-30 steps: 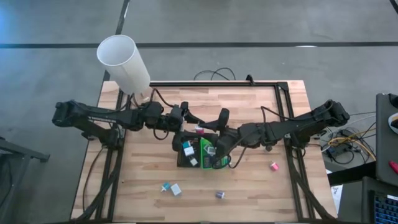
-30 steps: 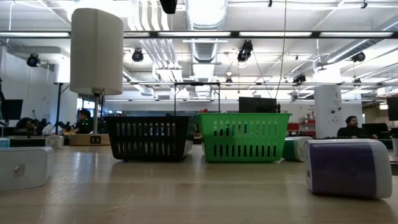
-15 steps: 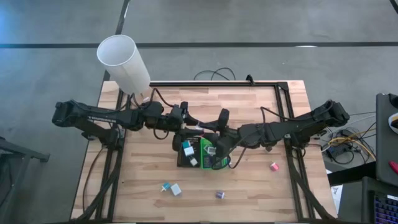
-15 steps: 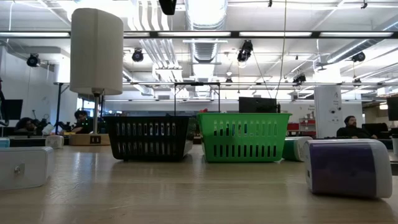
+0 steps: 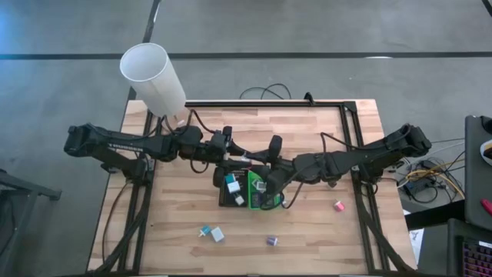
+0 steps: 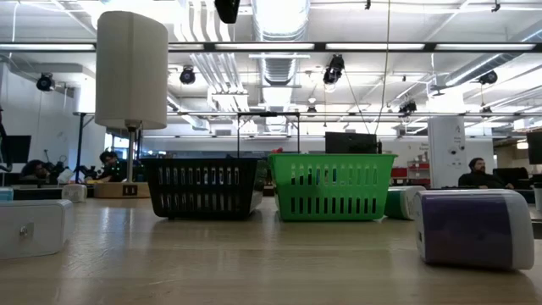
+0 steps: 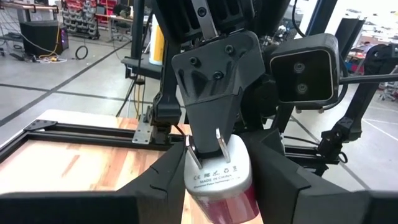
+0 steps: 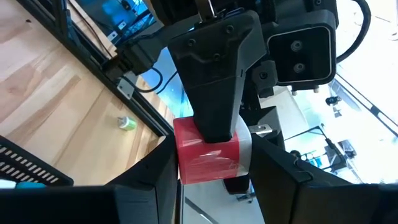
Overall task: Pick & Place Office items
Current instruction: Put the red white charger adapter into the black bin
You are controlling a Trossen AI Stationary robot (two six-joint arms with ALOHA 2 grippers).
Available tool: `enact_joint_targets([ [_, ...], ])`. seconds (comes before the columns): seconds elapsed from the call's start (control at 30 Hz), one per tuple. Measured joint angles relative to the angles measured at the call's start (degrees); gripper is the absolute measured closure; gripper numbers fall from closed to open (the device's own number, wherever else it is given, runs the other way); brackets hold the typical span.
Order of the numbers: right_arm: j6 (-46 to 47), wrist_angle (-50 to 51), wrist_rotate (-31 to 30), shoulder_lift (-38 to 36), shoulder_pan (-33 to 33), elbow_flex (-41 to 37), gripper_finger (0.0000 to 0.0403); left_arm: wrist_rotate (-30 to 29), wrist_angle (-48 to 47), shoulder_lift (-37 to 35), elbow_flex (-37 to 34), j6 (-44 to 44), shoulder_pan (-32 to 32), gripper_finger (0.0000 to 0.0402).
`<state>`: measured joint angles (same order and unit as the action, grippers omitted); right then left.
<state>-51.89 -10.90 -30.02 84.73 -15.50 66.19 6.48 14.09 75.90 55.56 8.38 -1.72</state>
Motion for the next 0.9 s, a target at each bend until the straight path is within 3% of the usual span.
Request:
enact_joint_targets([
  [0.07,1.1,0.0,0.1,0.0,0.2,0.0,0.0238,0.0,0.0,0.0,-0.1,0.0,0.0,0.0259],
  [0.23,6.8,-0.5,0.5,0.0,1.0,0.0,0.0122,-0.5,-0.4,0.0,-0.4,-1.8,0.0,0.0259],
  [0.37,8.1,-0.3,0.5,-0.1,1.9,0.0,0.0070,-0.5,-0.7,0.1,-0.4,-1.6,0.0,0.0259],
  [0.5,7.3,-0.3,0.5,-0.1,2.2,0.0,0.0060,-0.5,-0.7,0.1,-0.4,-1.4,0.0,0.0260],
  [0.9,7.1,1.1,-0.5,-0.4,2.2,0.3,0.0081,0.2,-2.8,-3.3,-0.5,-2.4,0.1,0.0260],
])
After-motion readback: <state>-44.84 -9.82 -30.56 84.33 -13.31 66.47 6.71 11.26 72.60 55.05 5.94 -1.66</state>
